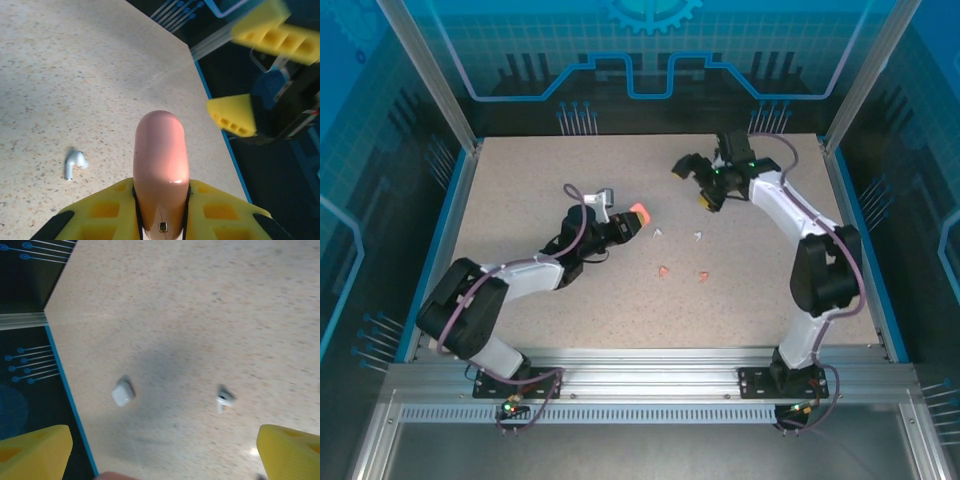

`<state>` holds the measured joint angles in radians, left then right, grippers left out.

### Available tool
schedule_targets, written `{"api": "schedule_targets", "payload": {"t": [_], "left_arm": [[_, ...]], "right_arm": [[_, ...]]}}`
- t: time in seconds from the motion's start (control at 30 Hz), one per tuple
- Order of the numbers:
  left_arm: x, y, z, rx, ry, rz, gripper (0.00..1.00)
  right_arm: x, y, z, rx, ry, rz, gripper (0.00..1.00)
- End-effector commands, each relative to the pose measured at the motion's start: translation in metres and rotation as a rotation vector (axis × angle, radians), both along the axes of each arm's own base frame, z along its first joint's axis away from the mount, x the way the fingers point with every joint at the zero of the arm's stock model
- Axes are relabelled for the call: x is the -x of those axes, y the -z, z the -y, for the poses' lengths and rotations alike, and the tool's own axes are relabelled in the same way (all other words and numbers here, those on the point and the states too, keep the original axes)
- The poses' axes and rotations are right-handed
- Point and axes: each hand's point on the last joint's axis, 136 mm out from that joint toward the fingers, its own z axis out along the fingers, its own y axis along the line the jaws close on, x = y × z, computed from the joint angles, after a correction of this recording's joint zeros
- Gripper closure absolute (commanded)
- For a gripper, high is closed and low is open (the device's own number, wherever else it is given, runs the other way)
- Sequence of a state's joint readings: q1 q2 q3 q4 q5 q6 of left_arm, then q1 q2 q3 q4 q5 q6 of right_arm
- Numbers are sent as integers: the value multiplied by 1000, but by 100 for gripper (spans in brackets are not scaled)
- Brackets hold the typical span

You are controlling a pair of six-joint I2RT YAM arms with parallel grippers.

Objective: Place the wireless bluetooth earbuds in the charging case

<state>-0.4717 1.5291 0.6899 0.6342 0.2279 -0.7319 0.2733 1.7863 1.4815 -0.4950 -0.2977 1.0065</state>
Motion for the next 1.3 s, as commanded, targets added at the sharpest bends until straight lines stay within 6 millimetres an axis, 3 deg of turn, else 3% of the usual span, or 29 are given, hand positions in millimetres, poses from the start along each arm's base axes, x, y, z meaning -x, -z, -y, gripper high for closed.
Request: {"api": "schedule_targets", "payload": {"t": [0.0, 0.07, 0.33, 0.5, 0.63, 0.87, 1.1, 1.27], "left_arm": [[20, -9, 9, -46, 157, 6, 100], [25, -15, 9, -54, 195, 5, 100], [36, -32, 10, -2, 344, -6, 100], [38, -41, 17, 17, 413, -8, 100], [38, -47, 20, 28, 439, -2, 100], [37, -55, 23, 37, 456, 7, 100], [38, -65, 22, 33, 449, 45, 100], [41, -67, 21, 36, 452, 50, 100]], "right_arm": [[12, 3, -6, 6, -116, 109, 4], [21, 5, -8, -3, -158, 164, 5], [64, -33, -28, -102, -422, 551, 6], [88, -44, -53, -165, -581, 615, 7], [93, -45, -71, -142, -640, 609, 8], [85, -27, -82, -123, -664, 556, 11], [75, 14, -53, -88, -562, 462, 14], [73, 26, -35, -96, -507, 428, 16]]}}
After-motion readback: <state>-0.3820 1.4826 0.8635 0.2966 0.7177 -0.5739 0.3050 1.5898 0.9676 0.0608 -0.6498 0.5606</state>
